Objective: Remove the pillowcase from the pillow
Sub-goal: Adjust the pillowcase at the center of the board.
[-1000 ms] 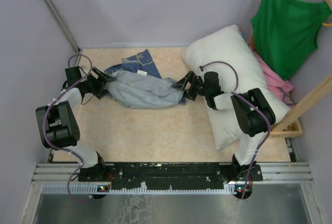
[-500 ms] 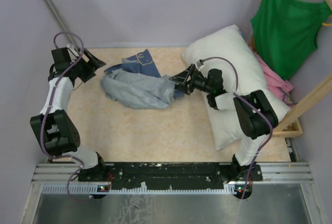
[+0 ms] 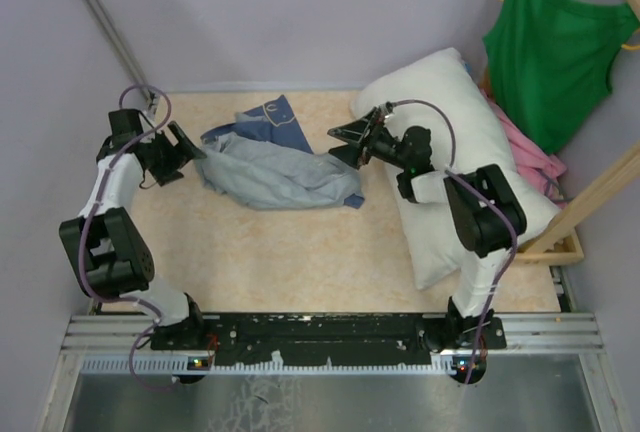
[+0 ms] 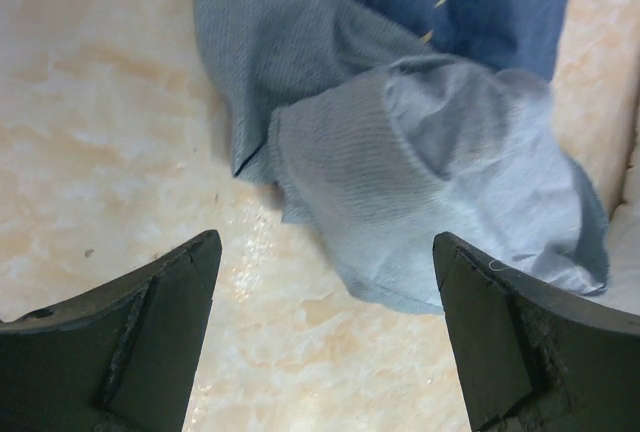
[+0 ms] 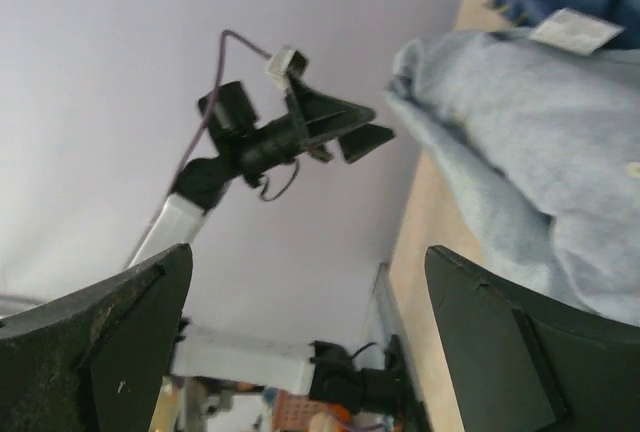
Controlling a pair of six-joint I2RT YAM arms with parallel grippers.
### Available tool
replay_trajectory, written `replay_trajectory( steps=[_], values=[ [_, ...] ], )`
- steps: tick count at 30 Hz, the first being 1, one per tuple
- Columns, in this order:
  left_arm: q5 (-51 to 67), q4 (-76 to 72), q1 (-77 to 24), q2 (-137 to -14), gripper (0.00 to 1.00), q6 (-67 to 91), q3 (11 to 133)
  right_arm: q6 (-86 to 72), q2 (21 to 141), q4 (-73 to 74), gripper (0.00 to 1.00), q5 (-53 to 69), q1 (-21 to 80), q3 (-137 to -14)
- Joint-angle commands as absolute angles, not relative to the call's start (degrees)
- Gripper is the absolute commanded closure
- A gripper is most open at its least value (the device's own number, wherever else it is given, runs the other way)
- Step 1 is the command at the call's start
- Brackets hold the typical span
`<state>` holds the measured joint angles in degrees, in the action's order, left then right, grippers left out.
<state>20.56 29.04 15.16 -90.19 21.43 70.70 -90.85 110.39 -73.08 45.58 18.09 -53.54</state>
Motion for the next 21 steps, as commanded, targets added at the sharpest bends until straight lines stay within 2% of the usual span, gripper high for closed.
replay_trajectory(
  steps=[1,2,3,6,11,21],
  values=[
    [17.6,31.9,15.6,-91.5,0.07,18.0,69.3,-57.6,96.1,-26.5,0.01,36.6,18.0,-56.7],
    [16.9,31.2,15.7,-91.7,0.06,17.7,69.5,-45.7,92.6,-13.5,0.01,29.4,18.7,-59.0],
    [16.8,30.3,15.8,-92.2,0.05,17.0,70.2,-40.9,91.2,-5.1,0.01,24.0,19.0,-60.7],
    [18.4,27.6,16.1,-95.7,0.03,16.1,74.8,-38.0,92.1,5.1,0.01,19.3,16.6,-62.0],
    [32.2,25.5,15.2,-103.9,0.03,17.3,81.9,-36.8,100.6,9.0,0.01,21.5,15.1,-63.7],
    [29.7,22.1,7.2,-110.3,0.10,18.3,81.9,-38.6,106.6,6.2,0.03,24.5,20.5,-65.1]
  ],
)
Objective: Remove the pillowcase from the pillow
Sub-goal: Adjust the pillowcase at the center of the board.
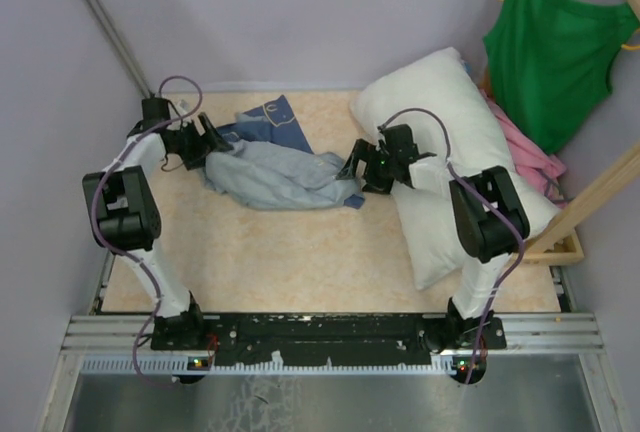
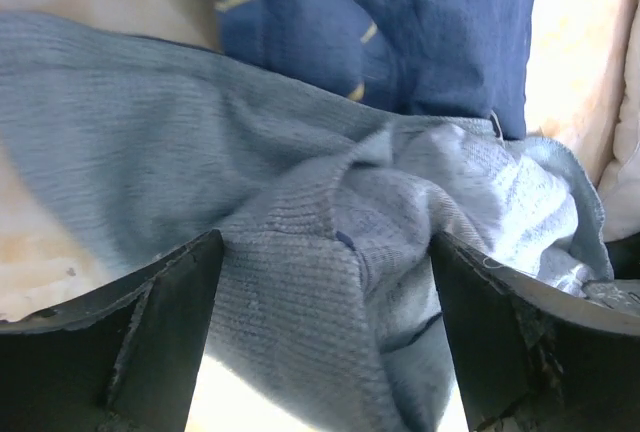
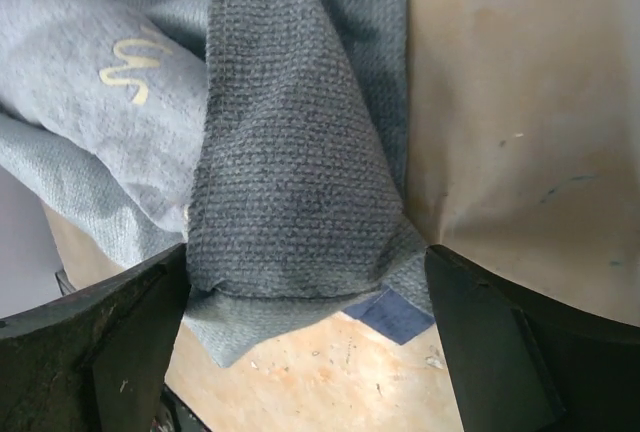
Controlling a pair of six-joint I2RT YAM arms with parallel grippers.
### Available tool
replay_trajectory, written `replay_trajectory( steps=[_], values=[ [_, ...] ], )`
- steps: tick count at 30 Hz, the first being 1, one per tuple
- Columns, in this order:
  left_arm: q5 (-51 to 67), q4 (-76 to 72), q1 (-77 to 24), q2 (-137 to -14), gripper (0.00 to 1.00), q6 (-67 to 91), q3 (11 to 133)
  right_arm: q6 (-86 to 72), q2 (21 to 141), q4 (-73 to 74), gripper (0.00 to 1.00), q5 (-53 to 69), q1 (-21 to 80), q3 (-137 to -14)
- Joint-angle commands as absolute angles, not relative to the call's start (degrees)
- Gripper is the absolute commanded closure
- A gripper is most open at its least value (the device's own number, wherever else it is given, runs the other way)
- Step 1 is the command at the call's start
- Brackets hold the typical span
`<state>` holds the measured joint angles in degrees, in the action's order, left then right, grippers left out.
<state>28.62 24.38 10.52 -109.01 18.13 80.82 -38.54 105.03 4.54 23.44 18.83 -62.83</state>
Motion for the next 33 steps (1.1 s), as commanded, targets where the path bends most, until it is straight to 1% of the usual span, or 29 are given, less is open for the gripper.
replay_trajectory(
  steps=[1,2,3,4,5,6,7,8,9,12,13,15,18,20,23,26,29,31,33],
  values=[
    [29.9,21.5,6.5,-110.5,0.15,18.5,82.0,-39.3,106.8,4.7,0.08,25.5,20.9,-65.1],
    [30.4,21.1,6.1,-110.6,0.22,18.7,82.4,-39.8,106.7,3.8,0.15,26.4,21.1,-65.2],
    [31.4,20.9,5.9,-110.6,0.33,18.9,83.1,-40.2,106.4,3.3,0.25,27.1,21.1,-65.6],
    [32.2,21.0,6.0,-110.3,0.48,18.8,84.3,-40.2,105.6,3.3,0.38,27.4,21.0,-66.3],
    [32.1,22.2,6.2,-110.0,0.66,18.5,86.2,-39.8,104.6,3.9,0.59,27.0,20.9,-67.1],
    [31.3,24.8,6.5,-109.6,0.88,18.0,88.9,-39.2,102.8,5.2,0.75,25.9,20.6,-68.9],
    [30.3,27.1,6.9,-109.0,0.99,17.3,91.9,-38.7,101.2,6.8,0.88,24.8,19.9,-70.5],
    [28.8,29.9,7.3,-108.2,1.00,16.5,95.5,-37.8,99.5,8.8,0.97,23.2,19.4,-72.5],
    [26.7,32.7,7.7,-107.3,1.00,15.6,99.1,-37.1,97.7,10.9,1.00,21.5,18.8,-74.5],
    [15.5,40.4,7.5,-103.7,1.00,12.9,110.0,-34.8,90.5,16.4,1.00,15.3,17.9,-80.0],
    [9.0,41.4,6.9,-101.8,1.00,11.7,111.8,-34.0,88.6,18.0,1.00,12.8,17.9,-81.2],
    [-3.1,39.5,4.3,-97.0,1.00,9.1,110.1,-33.2,85.9,20.4,1.00,8.5,17.7,-82.6],
    [-11.2,38.2,3.6,-91.0,1.00,9.0,106.6,-32.4,85.2,23.2,1.00,8.4,17.4,-85.0],
    [-11.1,37.9,3.6,-87.1,1.00,9.0,105.1,-32.0,84.7,22.5,1.00,11.1,17.5,-85.7],
    [-7.6,37.8,2.9,-81.7,1.00,7.1,103.8,-29.3,83.0,21.8,0.97,14.7,19.8,-87.8],
    [-5.9,36.5,-0.5,-75.0,1.00,0.2,101.0,-24.2,80.3,22.8,0.93,18.0,23.8,-92.1],
    [-4.2,31.7,-3.1,-66.4,1.00,-4.5,92.7,-21.6,76.5,21.4,0.90,22.2,27.0,-92.7],
    [-3.4,28.3,-3.4,-61.4,1.00,-5.6,86.7,-21.7,74.5,20.5,0.88,21.6,28.1,-91.0],
    [-5.6,25.7,-3.5,-59.6,1.00,-5.5,80.2,-24.1,74.3,20.0,0.88,18.9,28.1,-87.4]
  ],
)
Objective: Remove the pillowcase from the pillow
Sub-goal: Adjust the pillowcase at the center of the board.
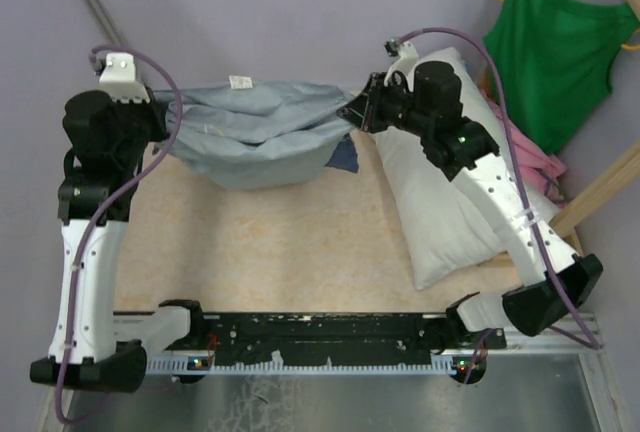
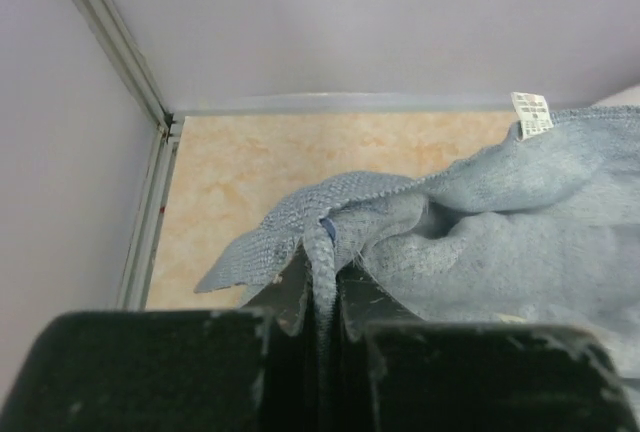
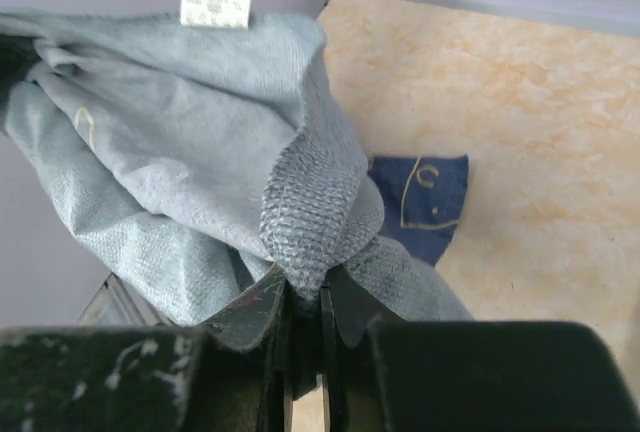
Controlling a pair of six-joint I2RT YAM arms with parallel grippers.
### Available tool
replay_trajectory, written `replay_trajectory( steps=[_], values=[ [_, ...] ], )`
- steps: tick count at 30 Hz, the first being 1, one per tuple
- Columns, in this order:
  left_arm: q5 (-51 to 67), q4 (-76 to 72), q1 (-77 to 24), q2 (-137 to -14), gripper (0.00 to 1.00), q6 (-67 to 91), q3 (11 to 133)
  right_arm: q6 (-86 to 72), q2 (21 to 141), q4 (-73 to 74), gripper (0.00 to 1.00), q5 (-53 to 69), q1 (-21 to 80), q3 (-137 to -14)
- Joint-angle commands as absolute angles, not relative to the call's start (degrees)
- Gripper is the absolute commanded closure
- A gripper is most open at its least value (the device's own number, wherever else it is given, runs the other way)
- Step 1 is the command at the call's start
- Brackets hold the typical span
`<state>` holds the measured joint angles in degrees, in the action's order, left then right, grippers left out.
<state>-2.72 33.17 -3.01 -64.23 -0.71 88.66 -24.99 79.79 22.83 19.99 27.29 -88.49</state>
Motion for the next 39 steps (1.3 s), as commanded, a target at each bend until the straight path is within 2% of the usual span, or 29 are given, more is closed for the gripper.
replay_trajectory(
  steps=[1,4,5,6,7,8,9,10,12,13,14,18,23,26,28,31,37,39],
  values=[
    [-8.3,26.4,-3.4,-61.0,1.00,-5.0,79.0,-25.3,75.1,20.4,0.91,17.4,27.6,-85.4],
    [-11.3,37.8,-3.5,-76.8,0.99,-1.1,82.5,-33.9,80.0,18.6,0.96,20.5,21.8,-78.3],
    [-12.4,42.3,-3.5,-82.7,0.93,0.5,84.6,-37.2,82.6,16.7,0.97,22.8,19.5,-75.6],
    [-13.8,49.9,-3.4,-89.5,0.83,3.5,88.2,-40.1,84.7,15.7,0.94,24.6,17.8,-73.6],
    [-13.5,55.2,-3.5,-95.7,0.74,5.8,92.1,-41.8,86.6,15.3,0.83,25.5,16.5,-72.4],
    [-12.8,58.5,-3.5,-100.7,0.67,6.0,95.8,-42.2,88.2,14.8,0.77,26.1,15.8,-72.1],
    [-12.8,60.6,-3.7,-104.2,0.54,6.3,98.9,-41.9,89.4,15.5,0.66,25.9,15.7,-72.7],
    [-13.5,61.2,-4.0,-105.7,0.41,6.6,100.9,-40.9,90.0,16.6,0.48,25.6,15.7,-73.5],
    [-13.7,60.0,-4.1,-104.7,0.05,6.5,102.9,-38.8,89.7,19.0,0.16,23.3,16.1,-74.9],
    [-13.5,58.2,-4.0,-103.4,0.01,6.0,102.7,-37.6,88.9,20.2,0.07,20.1,16.5,-75.4],
    [-13.3,56.4,-4.0,-102.0,0.00,5.9,101.6,-36.0,88.0,20.5,0.02,17.9,17.1,-75.7],
    [-11.0,52.9,-2.6,-97.8,0.00,7.8,97.2,-22.3,87.5,22.5,0.01,7.4,25.6,-80.2],
    [-4.3,48.3,-1.8,-93.2,0.00,14.4,83.1,-4.5,97.0,26.2,0.01,-4.7,40.6,-91.7],
    [5.1,43.1,-1.4,-89.2,0.05,19.5,73.2,4.0,103.3,25.0,0.01,-2.7,45.5,-95.4],
    [13.9,36.9,-1.4,-85.6,0.08,22.5,66.1,7.0,107.7,25.7,0.01,3.3,46.7,-98.8],
    [23.9,25.3,-2.3,-81.3,0.15,29.0,54.9,7.6,114.3,26.4,0.06,9.3,46.8,-104.6],
    [20.8,16.2,-4.2,-80.2,0.19,34.7,41.3,10.3,125.7,26.4,0.07,9.6,47.8,-113.1],
    [20.2,15.0,-4.4,-80.3,0.24,35.2,37.3,11.4,129.2,27.7,0.07,9.3,48.4,-116.3]
  ],
)
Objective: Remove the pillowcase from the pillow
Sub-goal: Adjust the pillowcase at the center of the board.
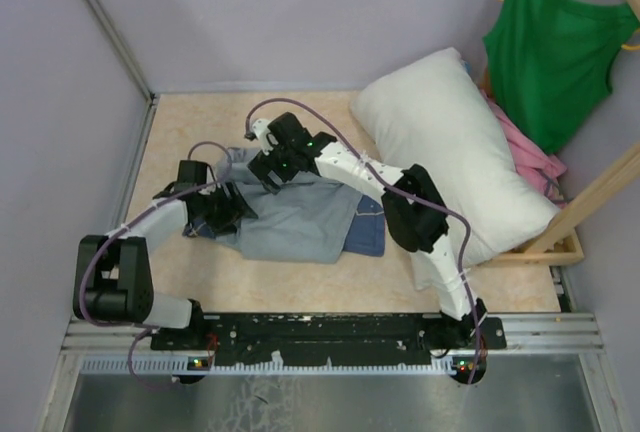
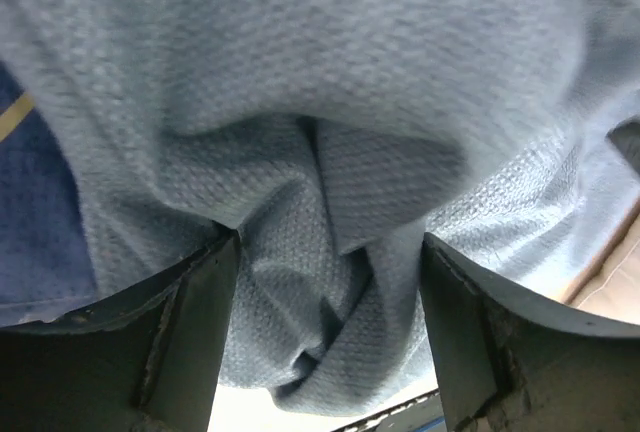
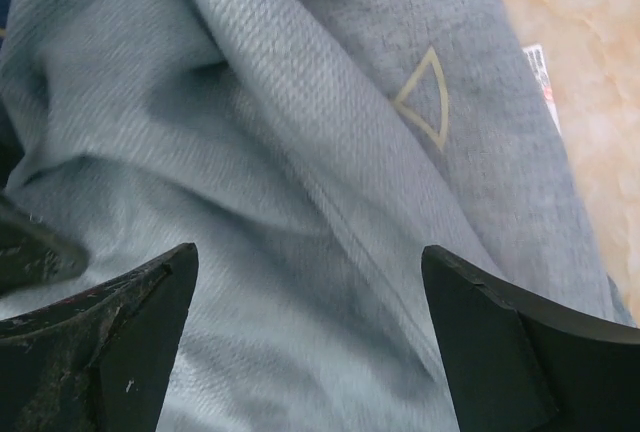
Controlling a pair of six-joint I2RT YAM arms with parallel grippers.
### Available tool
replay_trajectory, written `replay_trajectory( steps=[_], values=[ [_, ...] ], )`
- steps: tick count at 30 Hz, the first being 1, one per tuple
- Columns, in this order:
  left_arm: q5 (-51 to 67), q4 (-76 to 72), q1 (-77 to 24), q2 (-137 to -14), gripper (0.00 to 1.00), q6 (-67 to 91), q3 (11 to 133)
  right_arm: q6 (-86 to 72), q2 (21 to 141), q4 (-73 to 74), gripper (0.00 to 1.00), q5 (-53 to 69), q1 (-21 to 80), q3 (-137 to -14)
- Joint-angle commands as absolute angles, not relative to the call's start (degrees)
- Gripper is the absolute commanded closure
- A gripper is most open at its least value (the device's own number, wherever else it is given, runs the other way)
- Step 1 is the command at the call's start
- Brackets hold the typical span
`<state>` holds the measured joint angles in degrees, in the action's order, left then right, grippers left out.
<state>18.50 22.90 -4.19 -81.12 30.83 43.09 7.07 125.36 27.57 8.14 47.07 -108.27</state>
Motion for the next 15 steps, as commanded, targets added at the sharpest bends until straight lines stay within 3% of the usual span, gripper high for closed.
replay_trajectory(
  steps=[1,5,9,15],
  values=[
    [20.0,14.4,-4.5,-80.1,0.28,35.3,35.1,11.6,130.8,28.3,0.07,9.4,48.5,-117.7],
    [20.7,13.0,-4.6,-77.6,0.57,36.2,27.4,11.9,136.1,28.6,0.07,9.3,48.7,-121.6],
    [21.9,13.9,-5.0,-74.7,0.99,36.4,22.5,12.9,140.8,28.9,0.06,8.5,48.7,-125.7],
    [21.7,16.0,-10.4,-73.6,1.00,38.2,21.5,16.3,146.1,30.8,0.04,4.7,48.9,-129.8]
  ],
)
